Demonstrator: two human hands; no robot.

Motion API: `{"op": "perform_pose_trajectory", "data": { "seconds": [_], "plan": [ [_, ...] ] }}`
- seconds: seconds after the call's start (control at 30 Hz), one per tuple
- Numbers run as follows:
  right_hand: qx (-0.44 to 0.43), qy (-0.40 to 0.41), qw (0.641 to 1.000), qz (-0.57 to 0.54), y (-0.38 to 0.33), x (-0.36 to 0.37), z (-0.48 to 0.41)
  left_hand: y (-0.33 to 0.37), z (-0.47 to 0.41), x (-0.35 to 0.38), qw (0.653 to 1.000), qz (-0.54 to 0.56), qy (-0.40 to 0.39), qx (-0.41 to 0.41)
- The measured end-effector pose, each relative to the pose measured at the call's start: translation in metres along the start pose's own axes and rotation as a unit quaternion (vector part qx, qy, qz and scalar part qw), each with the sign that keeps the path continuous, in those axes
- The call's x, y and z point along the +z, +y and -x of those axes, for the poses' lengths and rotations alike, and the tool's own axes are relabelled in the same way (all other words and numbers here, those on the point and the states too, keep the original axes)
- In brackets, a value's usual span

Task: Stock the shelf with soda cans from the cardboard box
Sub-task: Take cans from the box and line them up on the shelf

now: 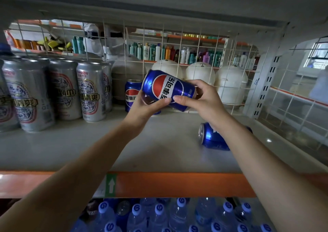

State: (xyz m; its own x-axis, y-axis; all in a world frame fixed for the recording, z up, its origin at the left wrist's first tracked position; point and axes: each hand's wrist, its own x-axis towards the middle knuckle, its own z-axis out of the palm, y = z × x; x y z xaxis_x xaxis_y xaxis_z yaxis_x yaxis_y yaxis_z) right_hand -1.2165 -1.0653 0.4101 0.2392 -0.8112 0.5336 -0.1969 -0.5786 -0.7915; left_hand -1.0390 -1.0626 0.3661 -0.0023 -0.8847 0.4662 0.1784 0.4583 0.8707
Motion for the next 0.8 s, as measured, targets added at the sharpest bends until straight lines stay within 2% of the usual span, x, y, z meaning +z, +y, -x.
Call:
{"op": "perform_pose_trajectory", "data": {
  "seconds": [0.13,0.23,0.4,0.5,0.63,0.8],
  "plan": [
    [0.009,0.005,0.999,-0.035,0.004,0.009,0.002,0.005,0.004,0.001,1.0,0.023,0.01,0.005],
    [0.031,-0.027,0.999,-0.009,0.006,0.008,0.004,0.009,0.006,0.004,1.0,0.025,0.006,0.001],
    [0.02,-0.064,0.997,0.028,0.005,0.002,0.009,0.009,0.007,0.003,0.999,0.028,-0.021,-0.003],
    [0.031,-0.089,0.995,0.017,0.001,-0.002,0.009,0.01,0.006,0.0,0.999,0.024,-0.028,0.0],
    [0.028,-0.081,0.996,-0.011,-0.008,-0.006,0.003,0.012,0.006,-0.002,0.999,0.005,-0.044,-0.002],
    [0.048,-0.136,0.99,0.009,-0.008,-0.008,0.0,0.014,0.007,-0.002,0.998,-0.015,-0.064,-0.007]
  ]
}}
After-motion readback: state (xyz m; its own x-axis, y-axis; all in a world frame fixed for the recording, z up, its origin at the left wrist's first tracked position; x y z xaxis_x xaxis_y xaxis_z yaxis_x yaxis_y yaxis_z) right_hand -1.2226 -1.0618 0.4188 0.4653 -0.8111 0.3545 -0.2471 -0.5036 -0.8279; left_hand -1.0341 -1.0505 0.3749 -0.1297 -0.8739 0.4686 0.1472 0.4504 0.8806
